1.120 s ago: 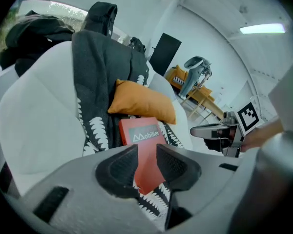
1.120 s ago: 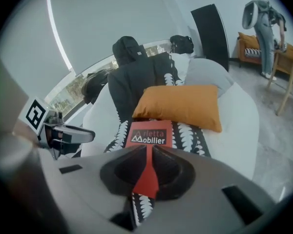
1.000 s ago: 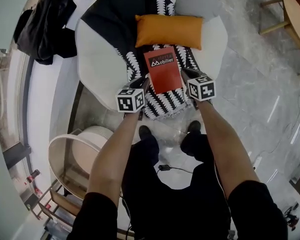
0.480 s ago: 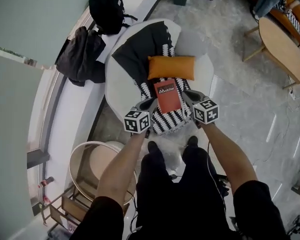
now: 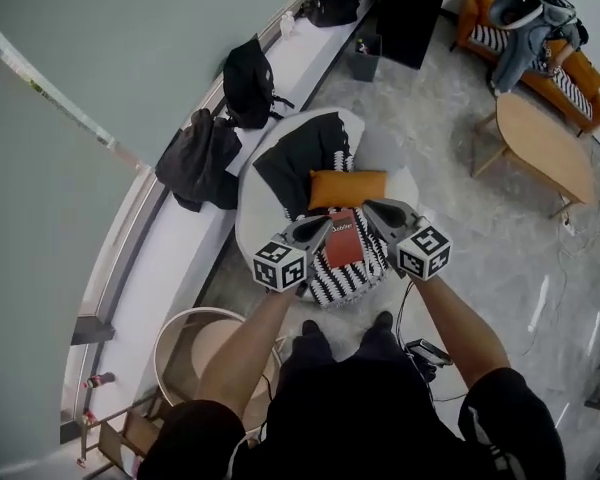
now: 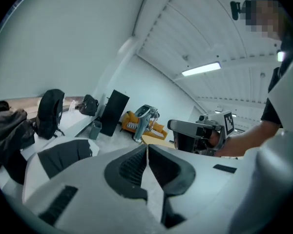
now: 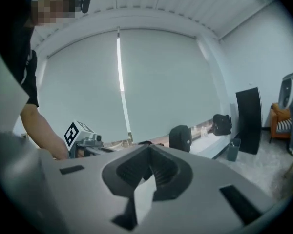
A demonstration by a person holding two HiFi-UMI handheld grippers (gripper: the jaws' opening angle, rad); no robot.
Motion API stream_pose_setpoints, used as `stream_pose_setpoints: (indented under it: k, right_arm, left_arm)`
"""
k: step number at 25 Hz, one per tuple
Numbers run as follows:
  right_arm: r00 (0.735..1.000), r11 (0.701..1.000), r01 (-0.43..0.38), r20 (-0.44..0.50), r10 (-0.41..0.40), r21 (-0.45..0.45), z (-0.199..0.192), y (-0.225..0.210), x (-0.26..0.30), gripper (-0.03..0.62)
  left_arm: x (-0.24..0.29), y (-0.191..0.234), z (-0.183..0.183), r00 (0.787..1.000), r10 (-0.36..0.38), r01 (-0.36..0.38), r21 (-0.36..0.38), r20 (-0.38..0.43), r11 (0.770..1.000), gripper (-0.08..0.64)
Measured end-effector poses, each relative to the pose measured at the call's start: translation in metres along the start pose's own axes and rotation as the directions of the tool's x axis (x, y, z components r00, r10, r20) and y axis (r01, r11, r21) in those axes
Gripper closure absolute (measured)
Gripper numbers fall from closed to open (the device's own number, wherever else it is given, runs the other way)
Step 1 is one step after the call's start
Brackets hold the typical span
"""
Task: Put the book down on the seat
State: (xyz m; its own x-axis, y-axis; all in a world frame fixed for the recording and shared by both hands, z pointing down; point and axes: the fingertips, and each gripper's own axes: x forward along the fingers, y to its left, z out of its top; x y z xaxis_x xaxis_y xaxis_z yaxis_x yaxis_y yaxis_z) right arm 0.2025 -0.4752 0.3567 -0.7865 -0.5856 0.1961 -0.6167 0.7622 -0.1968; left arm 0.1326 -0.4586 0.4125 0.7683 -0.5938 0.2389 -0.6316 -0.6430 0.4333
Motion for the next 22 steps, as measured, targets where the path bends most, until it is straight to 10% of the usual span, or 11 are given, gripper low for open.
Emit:
stream_pose_setpoints:
  k: [11, 22]
  right_arm:
    - [0.974, 0.983, -0.083, 0.197, 0.115, -0.165, 0.127, 0.100, -0.040, 0.565]
    - [0.940, 0.956, -0.164, 0.254, 0.226, -0.244, 0.148, 0.158, -0.111, 0.565]
  left_arm:
    - [-0.075, -0.098, 0.144, 0.961, -0.165, 0.109, 0.248, 0.220, 0.963, 0.529]
    - [-0.147, -0.175, 0.175, 0.937, -0.255, 0.135, 0.427, 0.238, 0.894, 0.532]
